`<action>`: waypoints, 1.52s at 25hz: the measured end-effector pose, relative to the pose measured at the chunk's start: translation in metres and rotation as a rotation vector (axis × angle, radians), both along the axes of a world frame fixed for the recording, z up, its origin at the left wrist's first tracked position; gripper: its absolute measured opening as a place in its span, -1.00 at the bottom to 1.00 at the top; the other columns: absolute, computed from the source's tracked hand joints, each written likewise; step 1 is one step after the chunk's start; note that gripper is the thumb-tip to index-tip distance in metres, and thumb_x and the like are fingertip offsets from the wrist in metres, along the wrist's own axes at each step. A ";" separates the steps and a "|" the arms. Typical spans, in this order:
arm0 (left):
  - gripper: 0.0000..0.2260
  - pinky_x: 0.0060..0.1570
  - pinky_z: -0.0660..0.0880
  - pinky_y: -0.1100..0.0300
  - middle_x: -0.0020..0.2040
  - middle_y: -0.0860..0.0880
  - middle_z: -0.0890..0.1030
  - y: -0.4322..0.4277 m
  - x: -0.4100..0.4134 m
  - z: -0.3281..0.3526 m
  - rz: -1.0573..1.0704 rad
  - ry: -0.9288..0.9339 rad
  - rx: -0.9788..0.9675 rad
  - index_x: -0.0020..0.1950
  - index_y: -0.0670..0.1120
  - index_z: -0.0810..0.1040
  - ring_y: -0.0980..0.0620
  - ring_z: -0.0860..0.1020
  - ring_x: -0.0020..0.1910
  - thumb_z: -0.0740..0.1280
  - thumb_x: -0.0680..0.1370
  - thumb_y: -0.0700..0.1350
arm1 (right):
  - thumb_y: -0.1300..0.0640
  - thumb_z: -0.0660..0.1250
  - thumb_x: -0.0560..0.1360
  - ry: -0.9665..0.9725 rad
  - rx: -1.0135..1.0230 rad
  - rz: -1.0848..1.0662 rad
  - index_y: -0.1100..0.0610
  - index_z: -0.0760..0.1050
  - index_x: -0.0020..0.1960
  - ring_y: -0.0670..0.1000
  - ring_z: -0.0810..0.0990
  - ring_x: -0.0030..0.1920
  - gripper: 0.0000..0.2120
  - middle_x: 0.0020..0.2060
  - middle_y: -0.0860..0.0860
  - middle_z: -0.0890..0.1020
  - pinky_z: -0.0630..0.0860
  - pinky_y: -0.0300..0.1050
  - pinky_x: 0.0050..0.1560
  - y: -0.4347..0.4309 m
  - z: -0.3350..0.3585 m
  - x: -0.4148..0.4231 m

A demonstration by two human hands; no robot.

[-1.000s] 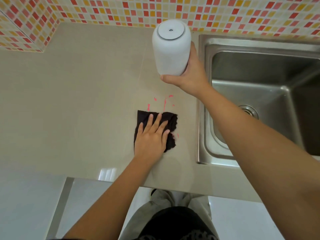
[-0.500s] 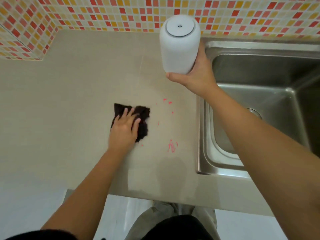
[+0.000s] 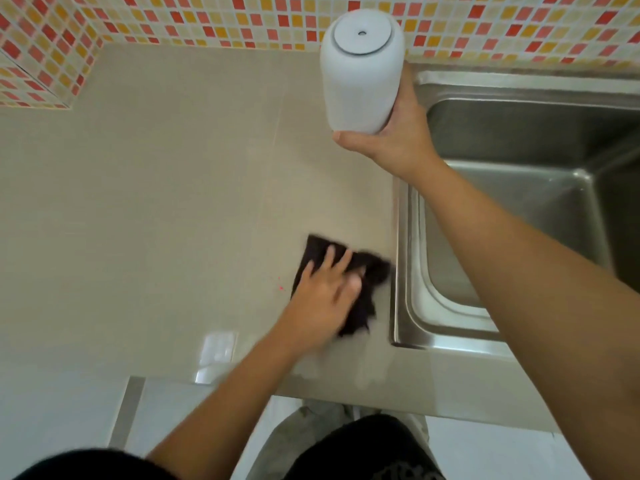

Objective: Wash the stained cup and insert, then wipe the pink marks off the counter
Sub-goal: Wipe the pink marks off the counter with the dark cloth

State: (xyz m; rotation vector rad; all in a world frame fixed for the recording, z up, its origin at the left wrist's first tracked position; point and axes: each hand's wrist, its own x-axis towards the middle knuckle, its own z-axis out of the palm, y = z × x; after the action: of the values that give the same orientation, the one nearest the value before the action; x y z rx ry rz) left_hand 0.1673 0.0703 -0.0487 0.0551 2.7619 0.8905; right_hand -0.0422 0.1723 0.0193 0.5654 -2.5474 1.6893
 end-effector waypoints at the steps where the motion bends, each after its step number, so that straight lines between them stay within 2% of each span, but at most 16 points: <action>1: -0.49 0.40 0.12 -0.23 0.52 -0.08 0.19 0.001 0.031 -0.001 -0.039 0.051 -0.181 0.45 0.12 0.26 -0.11 0.03 0.50 -0.10 0.57 0.27 | 0.06 0.57 0.23 -0.008 -0.001 0.001 0.11 0.14 0.42 -0.21 0.42 0.10 -0.09 0.10 -0.29 0.37 0.41 -0.52 -0.04 -0.002 -0.001 -0.002; 3: -0.48 0.27 0.13 -0.40 0.53 -0.13 0.13 -0.001 0.046 -0.009 0.012 0.049 -0.425 0.45 0.26 0.16 -0.24 0.02 0.50 -0.05 0.51 0.35 | 0.05 0.57 0.23 -0.007 0.004 0.009 0.11 0.15 0.42 -0.18 0.43 0.10 -0.10 0.08 -0.29 0.38 0.41 -0.52 -0.03 -0.006 -0.005 -0.004; 7: -0.49 0.24 -0.03 -0.49 0.55 -0.10 0.03 0.000 -0.066 -0.019 0.211 0.111 -0.416 0.44 0.35 0.08 -0.27 -0.06 0.50 0.02 0.49 0.35 | 0.03 0.55 0.25 0.011 0.015 0.027 0.15 0.14 0.43 -0.11 0.42 0.17 -0.10 0.16 -0.14 0.39 0.44 -0.42 0.01 -0.009 -0.010 -0.006; 9: -0.54 0.31 -0.08 -0.42 0.56 -0.05 0.00 0.002 -0.113 -0.021 0.189 0.097 -0.409 0.46 0.30 0.05 -0.21 -0.10 0.52 -0.04 0.56 0.28 | 0.04 0.55 0.26 0.011 0.013 0.020 0.15 0.13 0.43 -0.11 0.42 0.17 -0.11 0.17 -0.12 0.39 0.45 -0.43 0.01 -0.007 -0.009 -0.004; 11: -0.57 0.41 0.00 -0.29 0.56 -0.04 0.06 0.002 -0.108 -0.024 0.123 0.134 -0.379 0.49 0.17 0.12 -0.14 -0.03 0.53 -0.05 0.61 0.17 | 0.04 0.55 0.25 0.011 0.009 0.025 0.17 0.14 0.42 -0.09 0.42 0.18 -0.11 0.17 -0.11 0.40 0.47 -0.37 0.04 -0.007 -0.009 -0.002; 14: -0.57 0.39 0.18 -0.14 0.51 -0.04 0.23 0.000 -0.022 -0.024 0.051 0.247 -0.346 0.43 0.03 0.31 -0.10 0.17 0.49 -0.05 0.61 0.10 | 0.05 0.56 0.24 0.014 0.000 0.011 0.18 0.15 0.42 -0.15 0.44 0.13 -0.10 0.13 -0.20 0.40 0.47 -0.39 0.03 -0.008 -0.009 -0.001; 16: -0.54 0.36 0.24 -0.10 0.48 -0.04 0.29 -0.006 0.027 -0.024 -0.004 0.230 -0.410 0.40 0.02 0.37 -0.09 0.24 0.46 -0.10 0.62 0.11 | 0.07 0.56 0.24 0.002 -0.014 -0.009 0.16 0.15 0.42 -0.20 0.44 0.09 -0.11 0.09 -0.25 0.39 0.46 -0.43 -0.01 -0.011 -0.011 0.000; 18: -0.53 0.38 0.21 -0.09 0.49 -0.03 0.27 -0.015 0.001 -0.024 0.023 0.221 -0.394 0.41 0.02 0.36 -0.08 0.22 0.47 -0.11 0.61 0.12 | 0.06 0.56 0.24 0.000 -0.019 -0.006 0.17 0.15 0.42 -0.17 0.44 0.11 -0.11 0.09 -0.25 0.38 0.46 -0.40 0.00 -0.014 -0.012 0.001; 21: -0.58 0.43 0.09 -0.09 0.53 -0.02 0.18 -0.020 -0.095 -0.017 0.131 0.161 -0.326 0.45 0.01 0.29 -0.07 0.10 0.51 -0.05 0.63 0.08 | 0.07 0.56 0.25 0.014 -0.019 0.006 0.18 0.15 0.42 -0.20 0.45 0.10 -0.11 0.10 -0.24 0.37 0.46 -0.43 -0.01 -0.017 -0.009 0.007; 23: -0.62 0.41 0.18 -0.09 0.47 -0.06 0.31 -0.011 -0.107 -0.021 0.024 0.200 -0.229 0.36 -0.05 0.43 -0.10 0.22 0.47 0.05 0.62 0.04 | 0.06 0.56 0.25 0.030 -0.017 0.004 0.18 0.15 0.42 -0.20 0.45 0.10 -0.11 0.12 -0.21 0.39 0.47 -0.41 0.00 -0.017 -0.006 0.009; 25: -0.67 0.34 0.30 -0.02 0.35 -0.09 0.48 -0.004 -0.052 -0.026 -0.238 0.347 -0.203 0.18 -0.08 0.58 -0.10 0.40 0.37 0.13 0.58 0.02 | 0.03 0.56 0.24 0.060 -0.015 0.003 0.18 0.16 0.42 -0.14 0.46 0.13 -0.10 0.15 -0.15 0.42 0.50 -0.33 0.04 -0.016 -0.003 0.007; 28: -0.72 0.35 0.24 0.12 0.30 -0.04 0.52 -0.048 0.037 -0.025 -0.431 0.315 -0.121 0.09 -0.06 0.63 0.03 0.42 0.33 0.21 0.57 0.04 | 0.04 0.56 0.22 0.027 -0.032 -0.007 0.15 0.17 0.41 -0.15 0.47 0.12 -0.10 0.12 -0.21 0.42 0.50 -0.33 0.03 -0.019 -0.004 0.004; 31: -0.62 0.33 0.24 0.14 0.28 -0.09 0.51 -0.123 0.028 -0.020 -0.269 0.361 -0.192 0.07 -0.14 0.64 -0.06 0.46 0.30 0.15 0.59 0.09 | 0.06 0.57 0.22 0.039 -0.058 0.000 0.18 0.16 0.41 -0.16 0.47 0.15 -0.09 0.14 -0.22 0.41 0.51 -0.27 0.08 -0.027 -0.010 0.004; 33: -0.63 0.32 0.23 0.07 0.32 -0.18 0.48 -0.154 -0.028 -0.018 0.019 0.319 -0.251 0.18 -0.19 0.58 -0.18 0.42 0.34 0.19 0.58 0.04 | 0.06 0.57 0.21 0.022 -0.072 -0.005 0.18 0.17 0.42 -0.14 0.47 0.17 -0.09 0.17 -0.15 0.44 0.50 -0.25 0.09 -0.031 -0.011 0.004; 35: -0.65 0.35 0.21 0.00 0.41 -0.20 0.38 -0.161 -0.100 -0.015 0.288 0.223 -0.289 0.32 -0.16 0.47 -0.17 0.29 0.43 0.18 0.60 -0.02 | 0.08 0.57 0.22 0.018 -0.089 -0.010 0.19 0.17 0.41 -0.13 0.46 0.17 -0.10 0.16 -0.16 0.44 0.48 -0.27 0.10 -0.031 -0.011 0.004; 38: -0.63 0.38 0.15 -0.01 0.46 -0.16 0.32 -0.125 -0.180 -0.019 0.341 0.188 -0.280 0.39 -0.10 0.38 -0.14 0.21 0.47 0.09 0.63 0.00 | 0.09 0.57 0.24 0.046 -0.080 -0.035 0.16 0.15 0.40 -0.22 0.43 0.14 -0.12 0.14 -0.22 0.40 0.43 -0.40 0.07 -0.023 -0.008 -0.001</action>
State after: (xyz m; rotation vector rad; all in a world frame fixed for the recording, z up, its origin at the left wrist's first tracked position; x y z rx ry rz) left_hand -0.0127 -0.0545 -0.0680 -0.4120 3.1019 0.5832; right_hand -0.0430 0.1497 0.0118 0.5452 -2.4317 1.7366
